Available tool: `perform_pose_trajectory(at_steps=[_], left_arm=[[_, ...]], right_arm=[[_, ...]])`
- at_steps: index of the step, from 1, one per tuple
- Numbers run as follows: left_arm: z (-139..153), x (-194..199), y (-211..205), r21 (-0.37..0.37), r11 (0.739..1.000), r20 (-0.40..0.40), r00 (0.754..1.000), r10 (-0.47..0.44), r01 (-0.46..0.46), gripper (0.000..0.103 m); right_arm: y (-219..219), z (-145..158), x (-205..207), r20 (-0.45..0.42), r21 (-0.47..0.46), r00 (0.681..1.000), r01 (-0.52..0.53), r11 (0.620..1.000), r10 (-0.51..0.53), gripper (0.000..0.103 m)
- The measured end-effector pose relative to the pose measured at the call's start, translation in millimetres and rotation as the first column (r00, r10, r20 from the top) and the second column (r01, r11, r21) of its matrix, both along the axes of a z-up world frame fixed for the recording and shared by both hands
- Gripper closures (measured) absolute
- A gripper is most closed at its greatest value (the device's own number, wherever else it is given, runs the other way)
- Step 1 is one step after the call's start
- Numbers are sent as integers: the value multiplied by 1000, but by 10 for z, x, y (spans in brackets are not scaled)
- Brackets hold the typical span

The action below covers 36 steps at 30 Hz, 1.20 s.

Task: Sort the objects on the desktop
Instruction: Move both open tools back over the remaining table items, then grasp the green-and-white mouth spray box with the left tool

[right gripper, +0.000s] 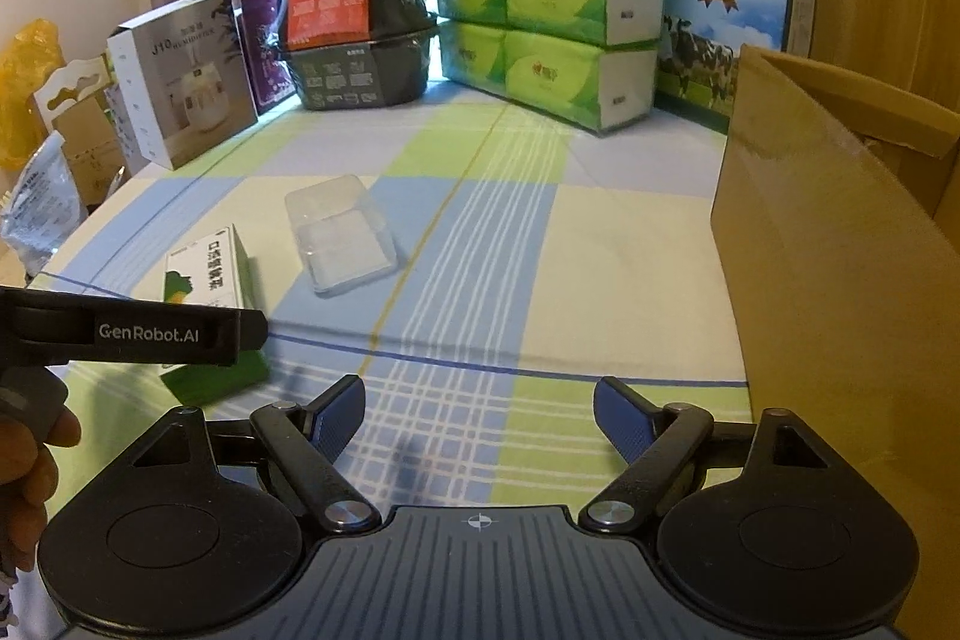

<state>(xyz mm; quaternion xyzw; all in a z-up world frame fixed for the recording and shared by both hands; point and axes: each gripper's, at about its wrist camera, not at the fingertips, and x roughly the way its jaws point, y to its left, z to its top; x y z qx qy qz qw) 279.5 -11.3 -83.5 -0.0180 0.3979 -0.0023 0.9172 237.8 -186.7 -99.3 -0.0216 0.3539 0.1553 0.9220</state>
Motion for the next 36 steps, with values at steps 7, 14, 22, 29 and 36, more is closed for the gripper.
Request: perform_pose_trajectory(at_steps=[7, 14, 22, 29, 36], left_arm=[[24, 4, 134, 62, 996, -29, 998, -60, 62, 40], [38, 60, 417, 71, 993, -10, 995, -98, 99, 52], [70, 146, 666, 16, 997, 37, 996, -82, 82, 52], [44, 151, 694, 5, 998, 50, 996, -68, 67, 52], [26, 133, 675, 23, 997, 69, 995, -75, 73, 48]], right_arm=[[126, -10, 109, 6, 4, 1000, -17, 1000, 17, 21], [399, 12, 315, 39, -12, 995, -91, 996, 92, 21], [740, -57, 654, 52, -57, 978, -199, 978, 202, 21], [929, -228, 936, 3, -97, 976, -218, 971, 219, 21], [970, -238, 994, -16, -121, 975, -223, 967, 223, 47]])
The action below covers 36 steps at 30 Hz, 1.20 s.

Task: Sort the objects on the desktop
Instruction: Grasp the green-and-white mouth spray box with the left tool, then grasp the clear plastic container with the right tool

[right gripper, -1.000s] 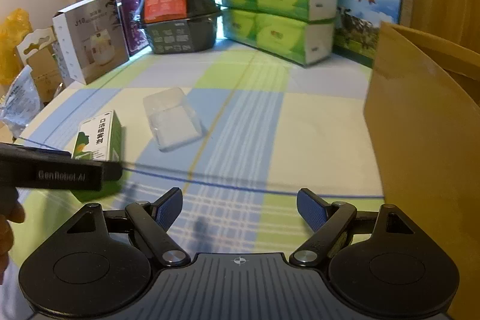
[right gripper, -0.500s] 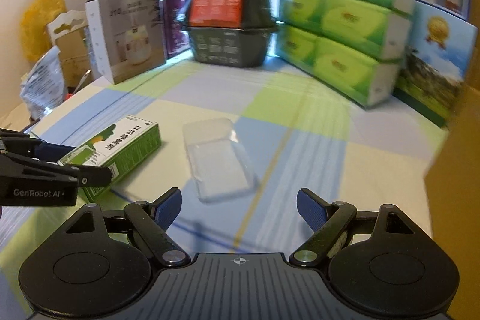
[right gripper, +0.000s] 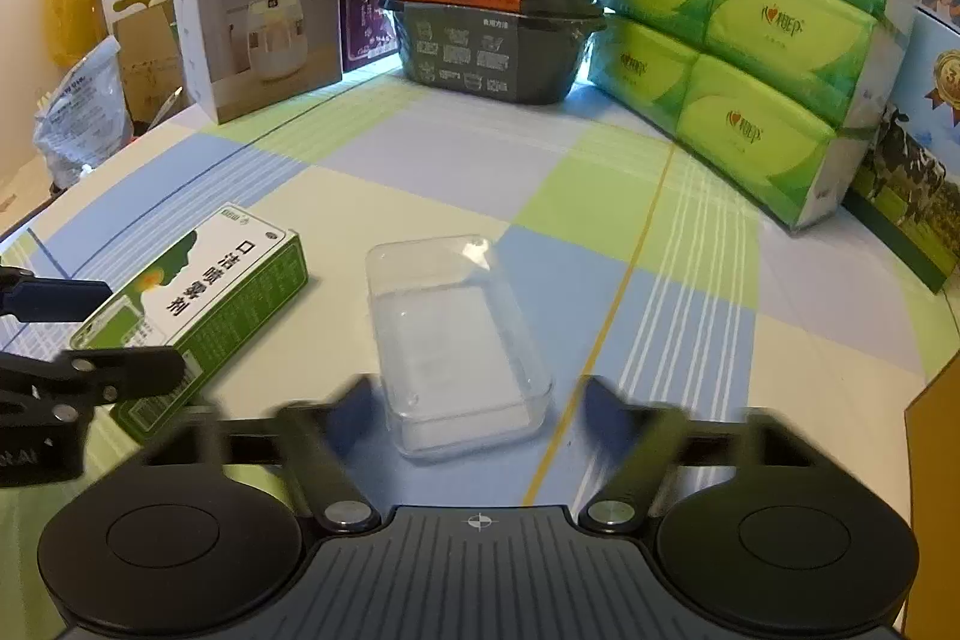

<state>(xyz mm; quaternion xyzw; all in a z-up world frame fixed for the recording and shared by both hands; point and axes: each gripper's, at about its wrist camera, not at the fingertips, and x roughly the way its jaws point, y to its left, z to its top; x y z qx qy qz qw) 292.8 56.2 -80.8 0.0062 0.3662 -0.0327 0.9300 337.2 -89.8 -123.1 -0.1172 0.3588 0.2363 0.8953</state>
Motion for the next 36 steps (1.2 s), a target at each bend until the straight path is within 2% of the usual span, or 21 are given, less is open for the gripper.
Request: perform_pose_trajectory(at_steps=[5, 11, 14, 16, 21, 26, 28, 30, 33, 36], left_arm=[[-11, -33, -88, 34, 999, -6, 1000, -31, 31, 52], [65, -267, -225, 10, 998, -50, 997, -64, 65, 52], [104, -489, -405, -16, 995, -71, 992, -104, 103, 52], [138, -720, -585, 3, 986, -78, 984, -163, 164, 52], [180, -1332, -863, 32, 968, -75, 967, -244, 247, 52], [118, -1822, -967, 30, 963, -112, 959, -261, 266, 52], [88, -1956, -988, 26, 963, -119, 958, -262, 267, 52], [79, -1992, -971, 28, 965, -112, 960, -257, 262, 51], [78, -1973, -941, 26, 969, -110, 964, -241, 245, 43], [108, -1927, -946, 31, 971, -84, 969, -234, 237, 40]], right_arm=[[-87, 42, -246, -15, -4, 999, 47, 999, -47, 47], [-430, 98, -773, -51, -16, 988, 148, 989, -148, 47], [-671, 149, -1097, -73, -13, 973, 217, 976, -217, 47], [-839, 183, -1371, -79, -20, 965, 249, 968, -250, 47], [-1029, 187, -2197, -81, -54, 960, 265, 963, -268, 47], [-1215, 222, -2812, -73, -42, 959, 273, 961, -275, 47], [-1268, 215, -2917, -82, -35, 960, 267, 963, -269, 35], [-1300, 220, -2955, -73, -27, 964, 255, 967, -256, 30], [-1303, 237, -2900, -54, -18, 967, 246, 969, -247, 29], [-1289, 246, -2804, -33, -19, 972, 234, 972, -234, 29]])
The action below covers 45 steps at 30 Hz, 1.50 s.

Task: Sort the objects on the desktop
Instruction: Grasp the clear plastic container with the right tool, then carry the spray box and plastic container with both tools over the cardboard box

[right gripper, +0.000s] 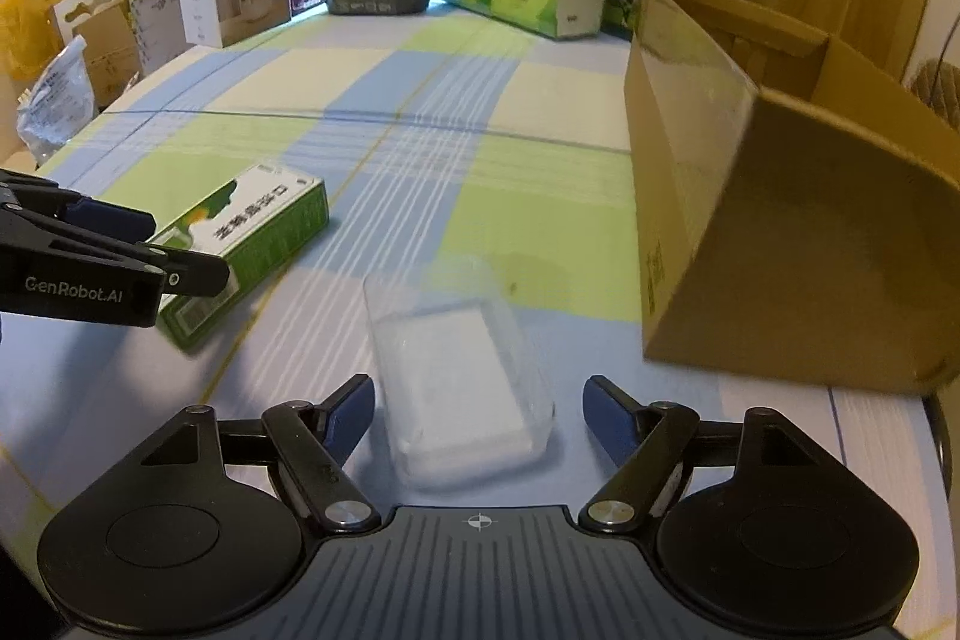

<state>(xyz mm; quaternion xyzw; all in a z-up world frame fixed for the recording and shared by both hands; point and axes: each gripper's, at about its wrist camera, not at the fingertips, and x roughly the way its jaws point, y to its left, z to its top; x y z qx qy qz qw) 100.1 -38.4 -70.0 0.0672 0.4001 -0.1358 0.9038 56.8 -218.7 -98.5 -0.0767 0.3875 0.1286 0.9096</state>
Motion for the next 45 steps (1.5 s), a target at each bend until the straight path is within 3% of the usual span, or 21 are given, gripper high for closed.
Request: perform_pose_trajectory(at_steps=[7, 12, 15, 19, 32, 45], left_arm=[[-89, 139, -55, 18, 1000, -14, 1000, -14, 14, 41], [-134, 220, -79, 14, 1000, -29, 999, -18, 19, 42], [-165, 272, -89, 5, 1000, -57, 998, -26, 26, 52], [-140, 220, -115, 12, 1000, -67, 997, -23, 24, 52], [220, -330, -199, -59, 997, -86, 995, 42, -47, 53], [727, -695, -620, -123, 992, -28, 1000, 9, -13, 53]], right_arm=[[59, -25, 186, -3, 5, 999, -44, 999, 44, 31], [87, -68, 224, -22, 6, 998, -53, 999, 53, 43], [71, -84, 234, -40, 16, 998, -45, 999, 45, 49], [29, -26, 214, -54, 29, 999, -4, 1000, 5, 49], [-165, 474, -136, -1, 72, 999, 54, 996, -54, 49], [-609, 986, -487, 57, 124, 988, 136, 983, -144, 49]])
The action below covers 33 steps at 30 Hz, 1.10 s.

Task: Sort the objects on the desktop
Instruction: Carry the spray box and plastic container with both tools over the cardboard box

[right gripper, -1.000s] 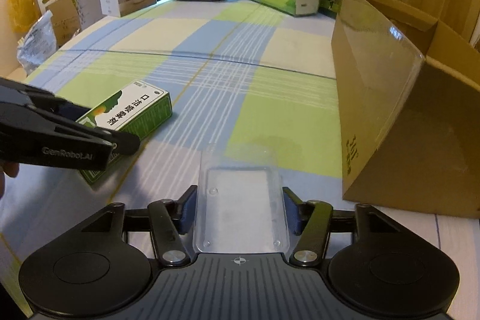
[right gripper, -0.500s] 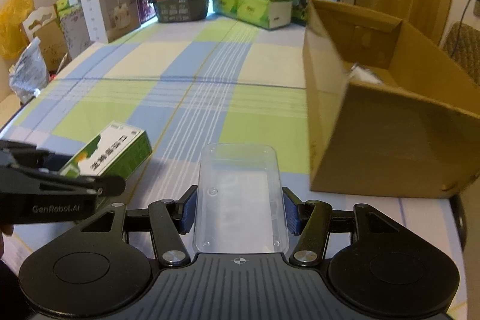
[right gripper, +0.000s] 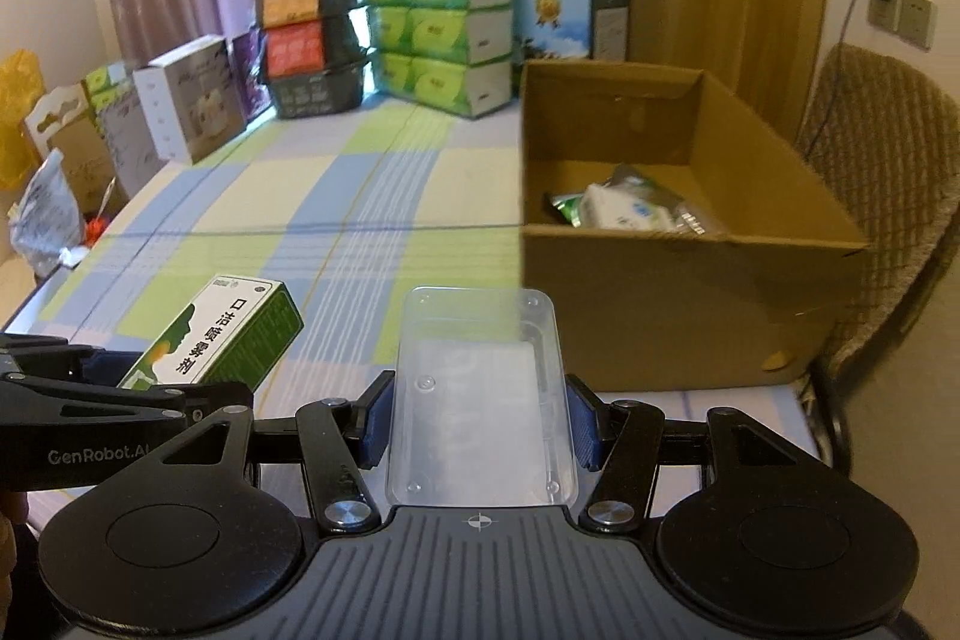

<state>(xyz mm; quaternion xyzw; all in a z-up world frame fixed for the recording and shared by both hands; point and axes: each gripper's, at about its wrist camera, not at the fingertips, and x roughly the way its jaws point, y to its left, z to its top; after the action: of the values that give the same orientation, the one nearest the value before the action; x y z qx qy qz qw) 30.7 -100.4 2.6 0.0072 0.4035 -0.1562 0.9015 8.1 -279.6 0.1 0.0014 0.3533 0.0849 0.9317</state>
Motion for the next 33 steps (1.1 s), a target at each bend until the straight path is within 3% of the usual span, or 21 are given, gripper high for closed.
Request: perform_pose_trajectory(at_steps=[14, 33], left_arm=[[310, -124, -315, -57, 997, 39, 998, -44, 46, 53], [402, -99, -710, -77, 989, 54, 991, -119, 123, 53]], right_arm=[[-371, 312, -183, 45, 18, 996, 74, 997, -75, 49], [-758, 388, -201, 55, 9, 984, 167, 986, -167, 49]])
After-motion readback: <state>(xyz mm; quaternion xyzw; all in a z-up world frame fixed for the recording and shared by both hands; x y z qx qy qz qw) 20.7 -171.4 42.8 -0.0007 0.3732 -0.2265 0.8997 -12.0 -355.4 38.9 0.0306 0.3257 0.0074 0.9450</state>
